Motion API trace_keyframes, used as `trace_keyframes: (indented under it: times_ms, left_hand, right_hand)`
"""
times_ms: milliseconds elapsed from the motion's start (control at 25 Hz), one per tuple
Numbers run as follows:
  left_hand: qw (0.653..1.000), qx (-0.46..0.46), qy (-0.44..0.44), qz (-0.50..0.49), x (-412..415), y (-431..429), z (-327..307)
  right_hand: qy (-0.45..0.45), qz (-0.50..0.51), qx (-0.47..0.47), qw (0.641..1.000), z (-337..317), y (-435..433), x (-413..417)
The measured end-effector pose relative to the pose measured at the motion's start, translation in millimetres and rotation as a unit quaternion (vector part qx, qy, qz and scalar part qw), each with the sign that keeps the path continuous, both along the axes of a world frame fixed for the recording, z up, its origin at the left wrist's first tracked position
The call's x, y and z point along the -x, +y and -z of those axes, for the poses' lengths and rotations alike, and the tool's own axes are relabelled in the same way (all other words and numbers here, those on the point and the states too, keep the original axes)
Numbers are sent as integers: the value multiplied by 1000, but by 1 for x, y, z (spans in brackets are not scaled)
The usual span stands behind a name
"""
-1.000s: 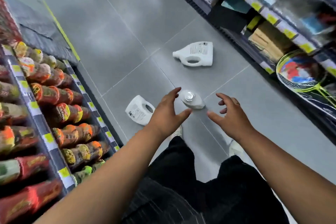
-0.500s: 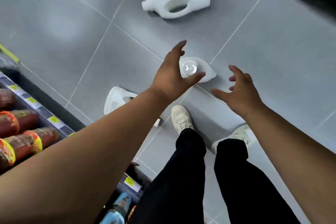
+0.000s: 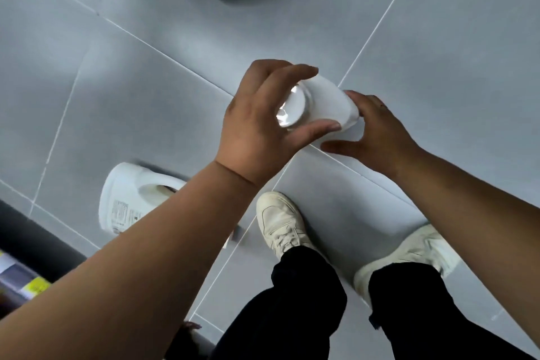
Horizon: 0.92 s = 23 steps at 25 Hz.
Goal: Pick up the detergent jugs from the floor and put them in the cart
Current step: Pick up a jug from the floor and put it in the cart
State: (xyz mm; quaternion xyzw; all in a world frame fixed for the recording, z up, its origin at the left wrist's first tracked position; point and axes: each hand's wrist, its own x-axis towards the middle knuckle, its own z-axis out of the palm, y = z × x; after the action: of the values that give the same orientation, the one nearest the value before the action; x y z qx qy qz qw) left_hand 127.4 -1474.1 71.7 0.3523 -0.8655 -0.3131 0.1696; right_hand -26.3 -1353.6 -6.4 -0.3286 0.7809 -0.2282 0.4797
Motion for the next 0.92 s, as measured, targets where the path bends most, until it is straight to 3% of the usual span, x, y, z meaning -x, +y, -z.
trace_keyframes:
  times_ms: [240, 520, 920]
  left_hand:
    - [997, -35, 51, -53, 26, -34, 2]
    - [993, -77, 29, -80, 58, -67, -2]
    - [935, -312, 35, -165, 71, -26, -29]
  right_hand:
    - [-52, 129, 40, 989, 21, -18, -2]
    - [-105, 207, 25, 972, 18, -43, -5]
    - [-42, 207, -22, 977, -64, 26, 15]
